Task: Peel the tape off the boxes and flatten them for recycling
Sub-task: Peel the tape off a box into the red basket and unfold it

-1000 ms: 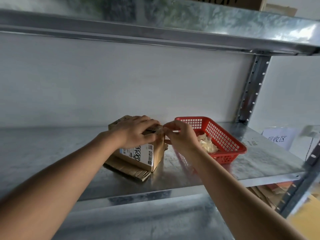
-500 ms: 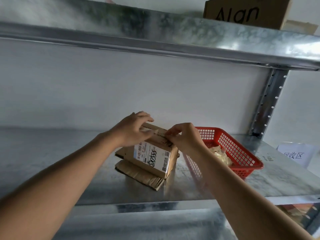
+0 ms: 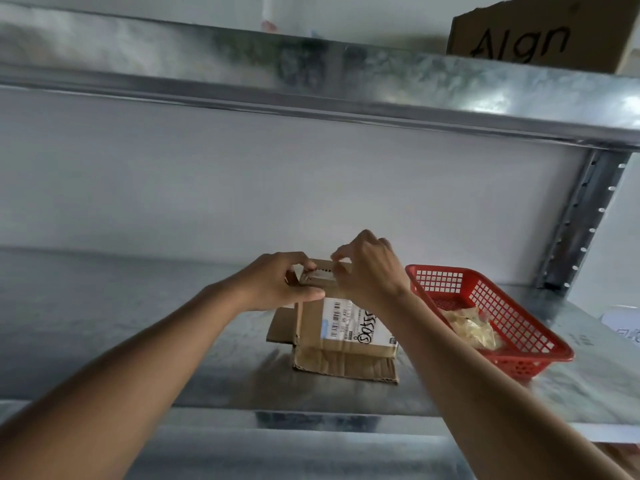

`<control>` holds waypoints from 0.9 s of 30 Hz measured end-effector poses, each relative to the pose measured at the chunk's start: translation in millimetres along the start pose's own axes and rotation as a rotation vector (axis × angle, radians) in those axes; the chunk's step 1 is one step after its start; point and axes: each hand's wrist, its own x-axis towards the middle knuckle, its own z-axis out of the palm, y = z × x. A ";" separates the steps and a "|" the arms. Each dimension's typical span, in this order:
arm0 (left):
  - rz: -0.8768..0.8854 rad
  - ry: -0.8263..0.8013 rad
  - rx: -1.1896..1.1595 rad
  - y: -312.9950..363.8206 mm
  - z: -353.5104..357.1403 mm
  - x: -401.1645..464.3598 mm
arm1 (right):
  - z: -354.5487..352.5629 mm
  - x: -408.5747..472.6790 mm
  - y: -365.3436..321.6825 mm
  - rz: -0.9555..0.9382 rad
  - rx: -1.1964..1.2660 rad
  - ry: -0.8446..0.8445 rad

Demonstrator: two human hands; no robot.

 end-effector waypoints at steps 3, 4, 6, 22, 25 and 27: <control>0.026 -0.011 0.048 6.8 0.6 3.5 | 7.4 2.7 -12.6 0.037 0.271 -0.137; 0.023 -0.009 0.049 7.7 1.1 5.0 | 10.0 3.3 -13.5 0.072 0.289 -0.125; 0.008 -0.004 0.036 6.5 1.3 7.4 | 14.7 4.1 -12.0 0.173 0.343 -0.102; 0.083 -0.159 0.097 6.0 11.0 13.3 | 21.0 15.5 -13.0 0.366 0.373 -0.153; 0.071 -0.199 0.220 8.3 9.5 11.9 | 12.8 15.9 2.0 0.488 0.501 -0.048; 0.066 -0.250 0.294 12.5 4.5 12.3 | 5.3 13.8 14.2 0.549 0.619 0.040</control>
